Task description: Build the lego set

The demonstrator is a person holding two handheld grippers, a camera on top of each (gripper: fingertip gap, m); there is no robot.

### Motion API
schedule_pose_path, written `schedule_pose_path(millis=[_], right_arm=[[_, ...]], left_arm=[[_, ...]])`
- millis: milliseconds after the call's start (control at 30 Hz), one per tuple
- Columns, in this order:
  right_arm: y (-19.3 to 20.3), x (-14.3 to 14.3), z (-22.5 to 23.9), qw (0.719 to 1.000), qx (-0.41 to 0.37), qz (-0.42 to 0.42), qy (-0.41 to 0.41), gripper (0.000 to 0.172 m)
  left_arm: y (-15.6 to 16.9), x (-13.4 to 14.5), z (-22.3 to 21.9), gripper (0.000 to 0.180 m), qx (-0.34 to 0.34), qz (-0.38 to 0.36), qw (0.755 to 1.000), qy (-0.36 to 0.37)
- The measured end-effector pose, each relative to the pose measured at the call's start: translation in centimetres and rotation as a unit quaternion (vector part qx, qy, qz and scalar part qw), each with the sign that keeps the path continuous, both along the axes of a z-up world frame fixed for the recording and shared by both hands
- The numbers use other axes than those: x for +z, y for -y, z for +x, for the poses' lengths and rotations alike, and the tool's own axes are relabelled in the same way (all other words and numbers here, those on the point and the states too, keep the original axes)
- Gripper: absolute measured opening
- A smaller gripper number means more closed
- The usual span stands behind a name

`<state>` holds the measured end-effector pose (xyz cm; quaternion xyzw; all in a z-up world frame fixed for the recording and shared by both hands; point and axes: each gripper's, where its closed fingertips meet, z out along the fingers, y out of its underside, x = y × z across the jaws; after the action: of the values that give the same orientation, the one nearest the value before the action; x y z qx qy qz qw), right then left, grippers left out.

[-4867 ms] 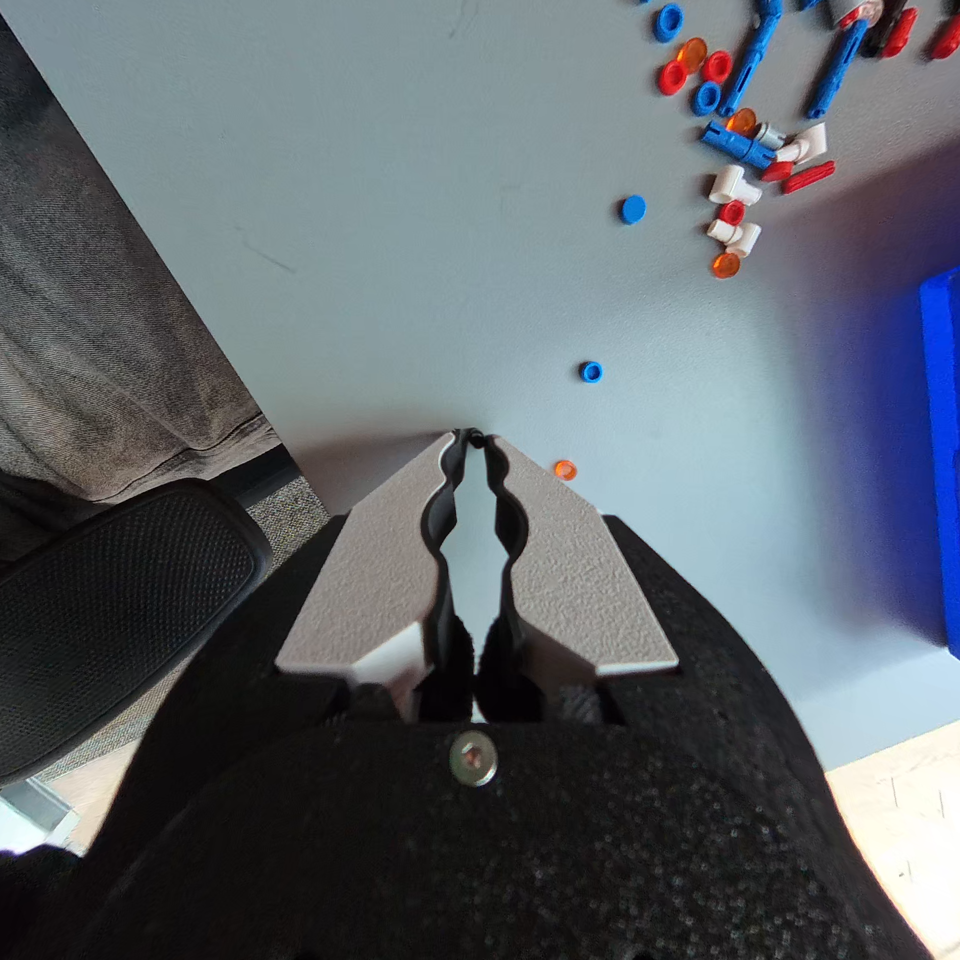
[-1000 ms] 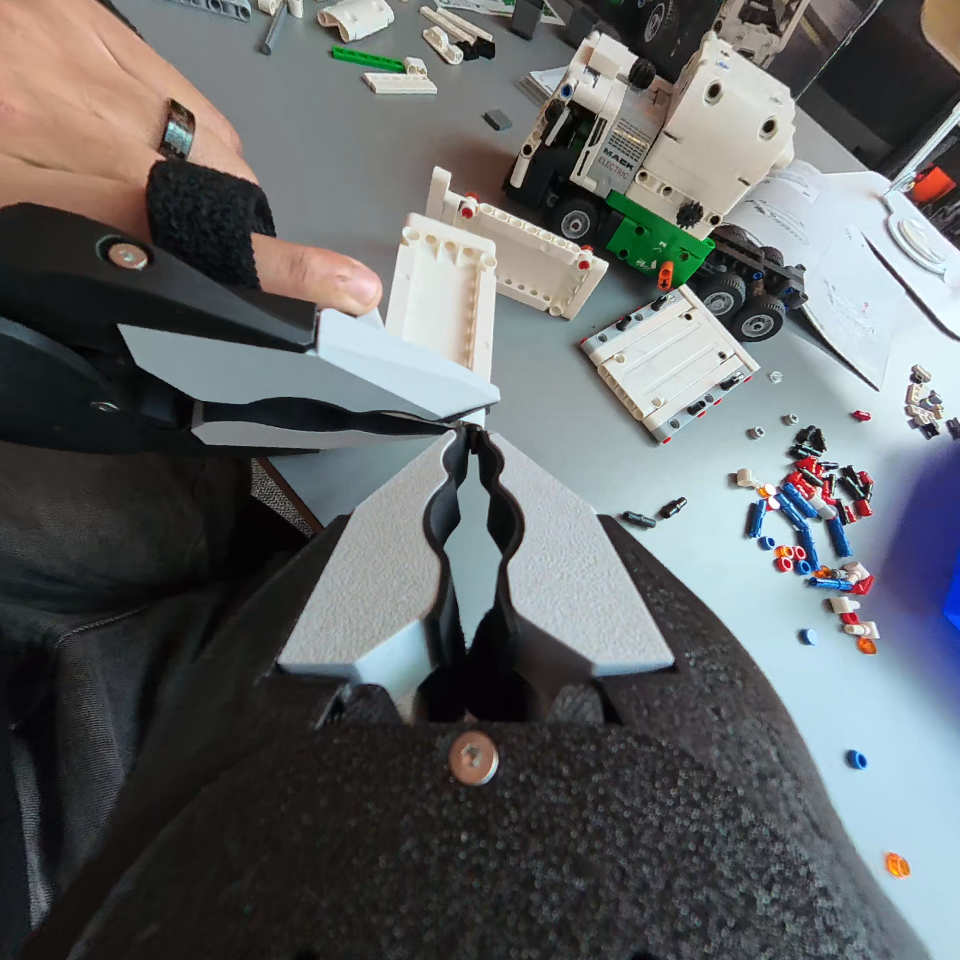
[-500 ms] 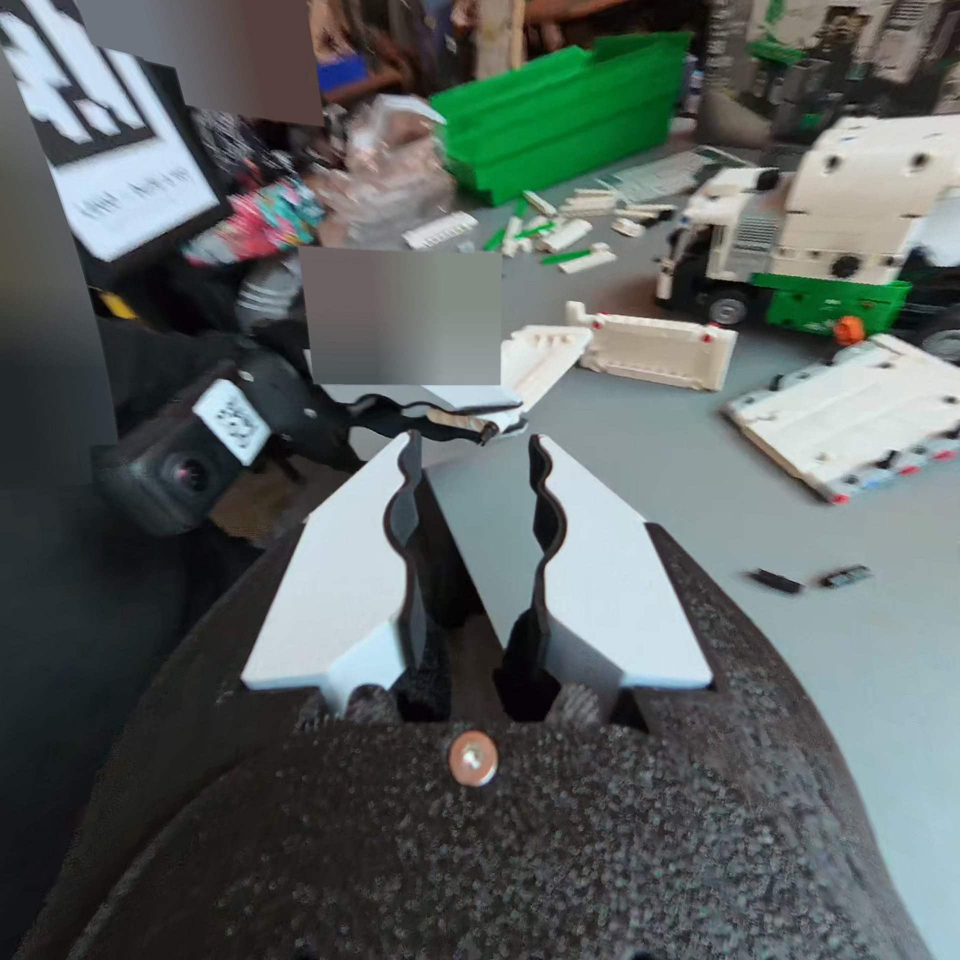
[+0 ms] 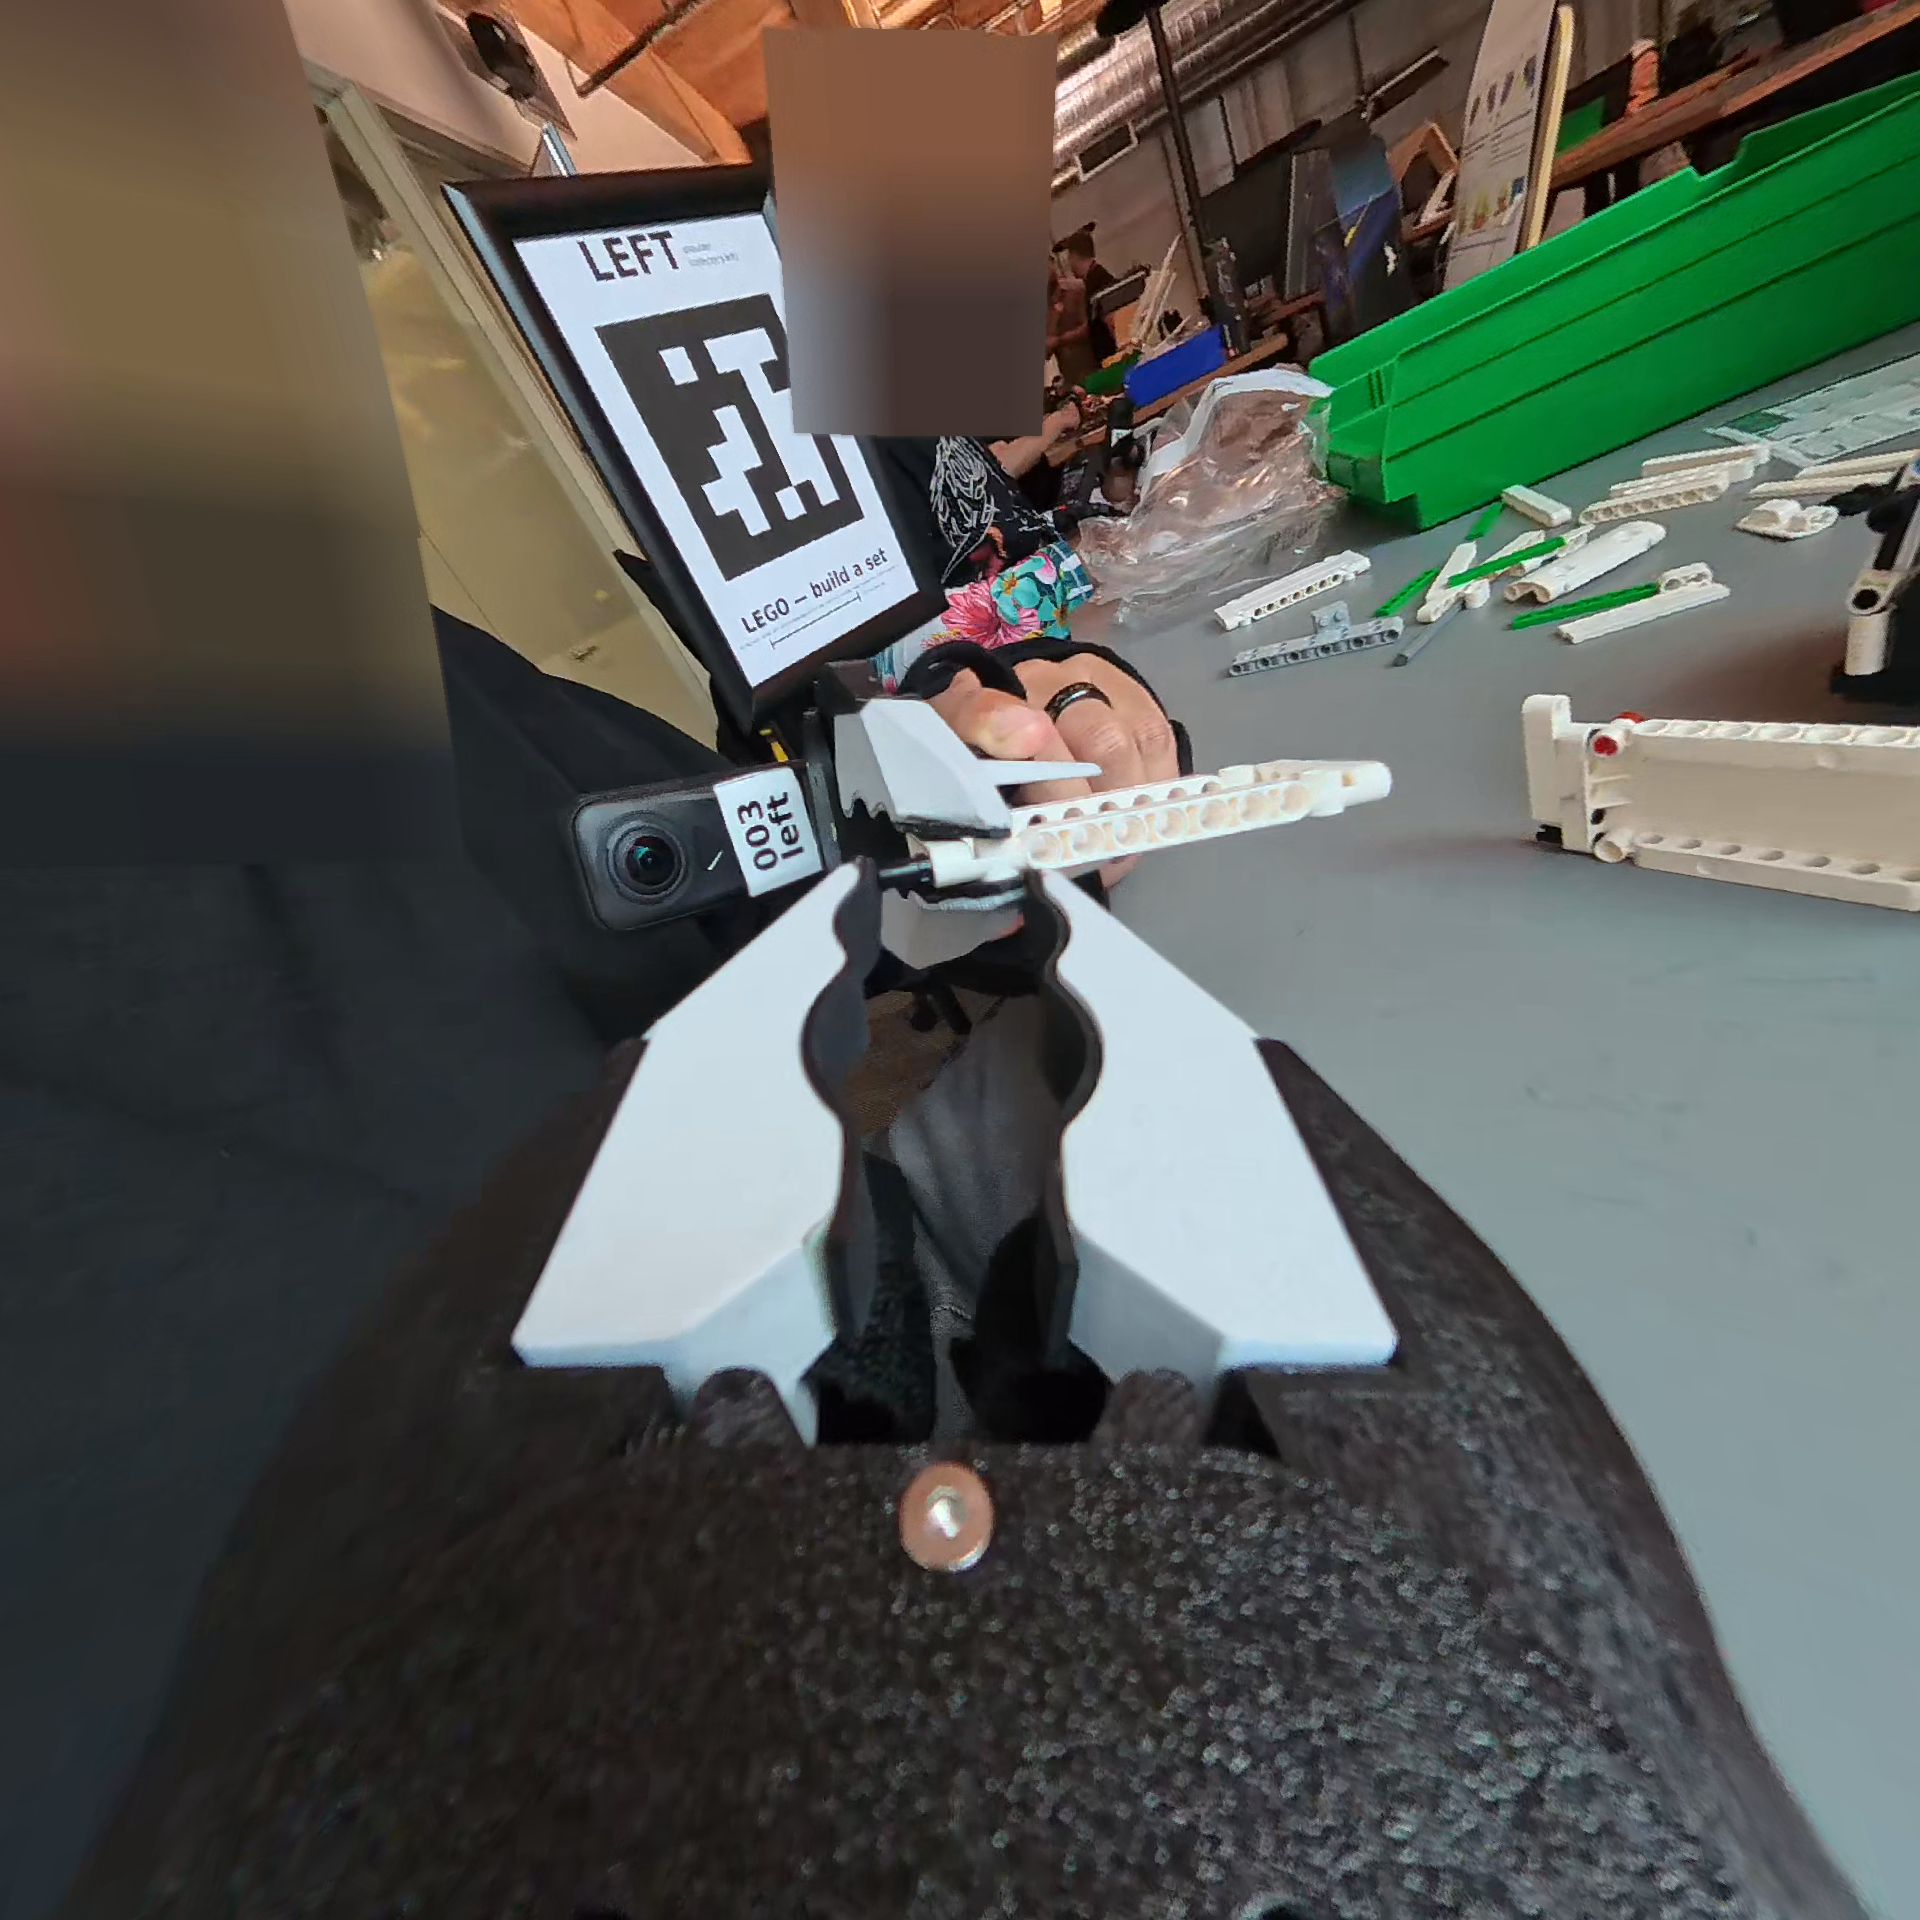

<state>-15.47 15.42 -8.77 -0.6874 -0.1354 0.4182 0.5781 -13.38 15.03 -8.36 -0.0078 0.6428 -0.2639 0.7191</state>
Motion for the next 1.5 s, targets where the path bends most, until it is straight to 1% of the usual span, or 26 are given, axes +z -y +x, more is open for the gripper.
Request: schedule_pose_path(millis=[200, 267, 333, 400, 433, 467, 500, 567, 600, 633, 667, 700, 733, 800, 867, 1100, 1267, 1300, 1400, 1467, 1500], right_arm=[[0.4, 0.1, -0.3, 1.000, 0.005, 0.018, 0.010, 0.023], [0.5, -0.1, -0.2, 1.000, 0.008, 0.015, -0.001, 0.022], [0.3, -0.2, 0.1, 1.000, -0.004, 0.006, 0.004, 0.023], [0.0, -0.6, 1.0, 0.999, -0.033, -0.021, 0.021, 0.024], [-0.1, -0.8, 1.6, 0.997, -0.052, -0.027, 0.042, 0.029], [0.0, -1.0, 2.3, 0.995, -0.074, -0.033, 0.064, 0.039], [0.0, -0.8, 2.8, 0.992, -0.095, -0.037, 0.070, 0.040], [-0.2, 0.2, 2.8, 0.992, -0.109, -0.039, 0.043, 0.051], [-0.7, 0.2, 2.8, 0.990, -0.126, -0.048, 0.032, 0.052], [-1.4, -0.3, 3.4, 0.984, -0.159, -0.065, 0.035, 0.044], [-1.8, -0.3, 3.5, 0.982, -0.178, -0.060, 0.034, 0.035], [-1.9, -0.1, 3.3, 0.981, -0.185, -0.045, 0.027, 0.032], [-2.1, -0.1, 3.4, 0.979, -0.195, -0.041, 0.032, 0.025], [-2.3, -0.7, 3.5, 0.973, -0.215, -0.044, 0.074, 0.017], [-2.4, -0.9, 3.7, 0.965, -0.234, -0.042, 0.111, 0.012], [-2.5, -0.9, 4.0, 0.950, -0.264, -0.039, 0.162, 0.010], [-2.6, -1.2, 4.4, 0.940, -0.280, -0.044, 0.190, 0.004], [-2.5, -1.0, 4.6, 0.938, -0.286, -0.042, 0.189, 0.003], [-2.3, -0.6, 4.5, 0.949, -0.271, -0.052, 0.153, 0.003], [-2.2, -0.6, 4.6, 0.949, -0.273, -0.056, 0.145, 0.003], [-2.2, -0.7, 5.0, 0.945, -0.285, -0.062, 0.146, 0.003]], left_arm=[[0.5, 0.2, -0.3, 0.006, -0.009, -0.005, 1.000, 0.005], [0.6, 0.0, -0.2, 0.006, -0.007, -0.005, 1.000, 0.000], [0.4, -0.3, 0.2, 0.005, -0.002, -0.010, 1.000, -0.015], [-0.2, -0.7, 0.9, 0.006, 0.000, -0.033, 0.998, -0.054], [-0.7, -0.6, 1.2, 0.006, 0.005, -0.049, 0.997, -0.066], [-1.2, -0.5, 1.4, 0.006, 0.010, -0.063, 0.995, -0.072], [-1.6, -0.5, 1.6, 0.006, 0.016, -0.071, 0.994, -0.078], [-2.6, -0.8, 2.4, 0.006, 0.052, -0.065, 0.993, -0.078], [-2.8, -1.1, 2.6, 0.006, 0.065, -0.055, 0.993, -0.078], [-2.7, -1.4, 2.8, 0.006, 0.071, -0.046, 0.993, -0.078], [-2.7, -1.4, 2.8, 0.006, 0.076, -0.037, 0.994, -0.071], [-2.6, -1.5, 2.8, 0.006, 0.080, -0.030, 0.994, -0.067], [-2.7, -1.6, 2.8, 0.006, 0.085, -0.023, 0.994, -0.065], [-2.6, -1.7, 2.9, 0.006, 0.091, -0.013, 0.994, -0.061], [-2.7, -1.8, 3.0, 0.006, 0.093, -0.019, 0.993, -0.066], [-3.2, -1.8, 3.2, 0.006, 0.099, -0.037, 0.991, -0.077], [-3.4, -2.0, 3.4, 0.006, 0.101, -0.038, 0.991, -0.084], [-3.2, -1.9, 3.3, 0.006, 0.094, -0.044, 0.991, -0.082], [-2.9, -1.7, 3.0, 0.006, 0.070, -0.065, 0.991, -0.092], [-2.9, -1.6, 2.9, 0.006, 0.069, -0.061, 0.992, -0.088], [-2.8, -1.7, 2.9, 0.006, 0.069, -0.056, 0.992, -0.084]])
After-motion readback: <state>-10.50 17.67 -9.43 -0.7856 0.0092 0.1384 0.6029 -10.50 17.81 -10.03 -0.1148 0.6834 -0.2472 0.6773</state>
